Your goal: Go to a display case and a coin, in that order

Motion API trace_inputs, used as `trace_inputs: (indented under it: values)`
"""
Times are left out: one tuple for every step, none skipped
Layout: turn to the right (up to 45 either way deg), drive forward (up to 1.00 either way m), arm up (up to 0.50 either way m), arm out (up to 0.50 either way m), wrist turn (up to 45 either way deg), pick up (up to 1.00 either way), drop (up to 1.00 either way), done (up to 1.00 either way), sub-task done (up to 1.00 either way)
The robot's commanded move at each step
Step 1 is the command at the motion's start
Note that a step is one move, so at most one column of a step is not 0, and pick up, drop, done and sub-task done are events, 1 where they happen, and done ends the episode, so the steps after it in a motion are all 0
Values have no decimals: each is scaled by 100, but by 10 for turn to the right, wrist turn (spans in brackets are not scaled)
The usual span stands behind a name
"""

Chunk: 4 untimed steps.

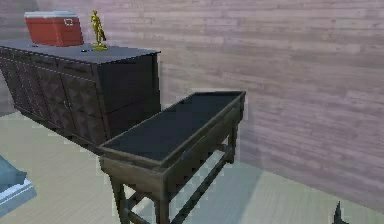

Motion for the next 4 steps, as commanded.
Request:
trace_inputs:
  values:
    - [450,0,0,0,0,0,0,0,0]
    - [450,0,0,0,0,0,0,0,0]
    - [450,0,0,0,0,0,0,0,0]
    - [390,0,0,0,0,0,0,0,0]
